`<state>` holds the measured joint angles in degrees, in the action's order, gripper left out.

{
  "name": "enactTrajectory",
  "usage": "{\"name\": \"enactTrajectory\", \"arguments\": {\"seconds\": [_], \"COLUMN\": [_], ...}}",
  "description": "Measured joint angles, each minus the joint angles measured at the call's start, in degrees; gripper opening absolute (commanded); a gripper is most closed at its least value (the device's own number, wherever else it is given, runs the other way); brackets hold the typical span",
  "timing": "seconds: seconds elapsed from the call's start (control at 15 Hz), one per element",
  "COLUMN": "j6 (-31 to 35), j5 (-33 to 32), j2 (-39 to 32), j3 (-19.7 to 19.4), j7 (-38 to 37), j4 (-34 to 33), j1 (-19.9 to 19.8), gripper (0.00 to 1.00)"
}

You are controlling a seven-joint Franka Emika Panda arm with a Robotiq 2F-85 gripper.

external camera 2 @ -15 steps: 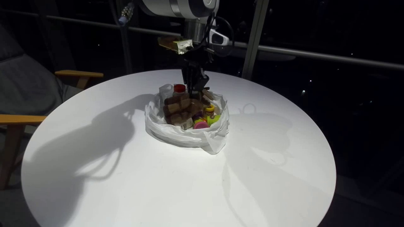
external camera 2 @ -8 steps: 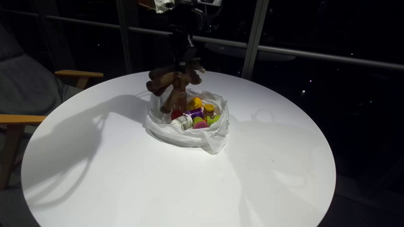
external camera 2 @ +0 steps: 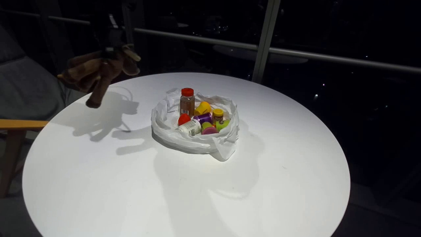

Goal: Remove all the objects from the plastic and put them on the table.

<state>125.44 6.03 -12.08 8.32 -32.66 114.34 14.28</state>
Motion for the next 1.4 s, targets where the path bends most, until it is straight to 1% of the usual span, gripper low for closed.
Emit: {"name": "enactTrajectory", "arguments": {"seconds": [0.13,0.27,0.33,0.47,0.6,0.67,0.73,0.8,0.93,1.0,1.07,1.27,1.4], "j6": [0.68,2.31,3.43,5.32,6.99,7.72,8.26,8.63,8.58,8.39,8.00,6.79,6.30], "j5": [0.03,-0.30,-1.20,-3.91,-5.70,-5.80,-5.79,-5.62,-5.31,-5.20,-5.18,-5.61,-7.35], "j2": [-2.05,-5.58,-7.74,-11.92,-15.03,-16.00,-16.45,-16.42,-15.48,-14.61,-13.66,-11.71,-11.80], "j3": [2.34,3.20,3.22,2.59,1.31,0.75,0.22,-0.18,-0.69,-1.04,-1.46,-3.75,-5.53], "j7": [-2.13,-3.94,-4.52,-5.49,-6.16,-6.20,-6.20,-6.20,-6.16,-6.16,-6.16,-6.16,-5.85], "j4": [-0.18,-0.87,-1.45,-3.05,-4.89,-5.83,-6.61,-7.25,-8.20,-8.44,-8.55,-8.77,-9.15], "j1": [2.58,4.94,5.91,7.22,7.92,7.94,7.88,7.71,6.93,6.40,5.81,4.00,2.76], "gripper": [0.00,0.02,0.25,0.29,0.44,0.54,0.61,0.71,0.85,0.95,1.00,1.00,1.00]}}
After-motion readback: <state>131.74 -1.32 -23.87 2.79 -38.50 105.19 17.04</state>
